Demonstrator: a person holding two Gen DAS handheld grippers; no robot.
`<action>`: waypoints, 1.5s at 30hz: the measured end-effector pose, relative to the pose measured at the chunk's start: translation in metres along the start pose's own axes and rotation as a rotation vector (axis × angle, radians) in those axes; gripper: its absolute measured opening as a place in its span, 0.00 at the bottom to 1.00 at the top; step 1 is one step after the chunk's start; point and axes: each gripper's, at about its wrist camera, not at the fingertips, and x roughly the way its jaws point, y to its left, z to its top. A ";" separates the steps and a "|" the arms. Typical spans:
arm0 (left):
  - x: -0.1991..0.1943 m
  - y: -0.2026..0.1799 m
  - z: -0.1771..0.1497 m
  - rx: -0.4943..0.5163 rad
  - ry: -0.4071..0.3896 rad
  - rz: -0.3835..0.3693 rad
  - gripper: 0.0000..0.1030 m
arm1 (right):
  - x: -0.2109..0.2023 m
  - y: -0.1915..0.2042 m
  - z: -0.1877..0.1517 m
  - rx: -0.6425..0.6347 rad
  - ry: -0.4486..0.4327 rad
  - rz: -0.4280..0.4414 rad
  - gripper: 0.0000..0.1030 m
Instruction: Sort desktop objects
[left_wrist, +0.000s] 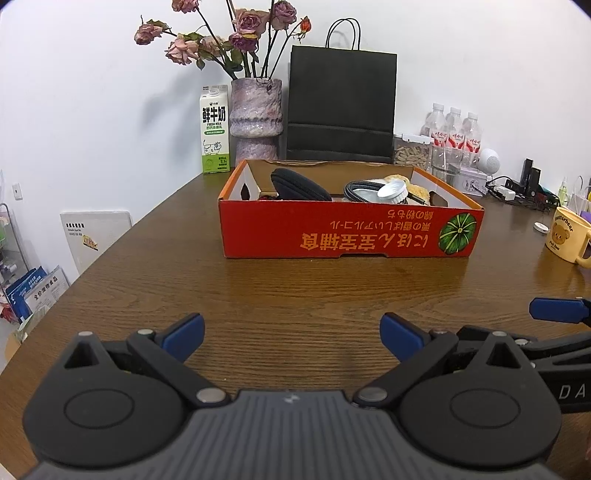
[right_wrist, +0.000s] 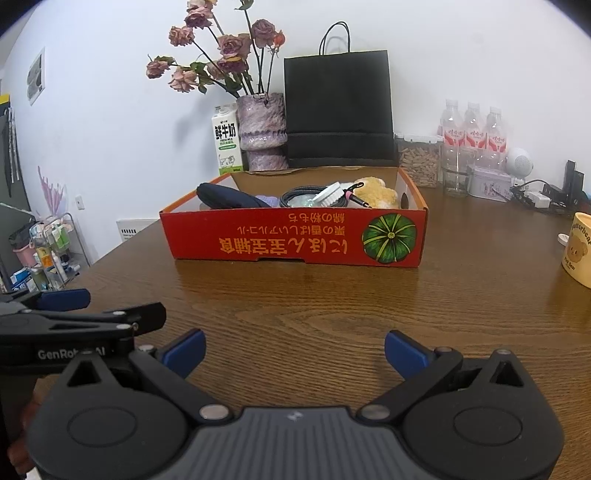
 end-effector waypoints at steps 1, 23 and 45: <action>0.000 0.000 0.000 0.000 -0.001 0.000 1.00 | 0.000 0.000 0.000 0.000 -0.001 0.000 1.00; -0.002 -0.001 0.001 0.010 -0.006 0.014 1.00 | -0.002 0.001 0.000 -0.001 -0.003 -0.001 1.00; -0.002 -0.001 -0.001 0.005 -0.014 0.004 1.00 | -0.002 0.000 -0.002 0.003 -0.003 -0.001 1.00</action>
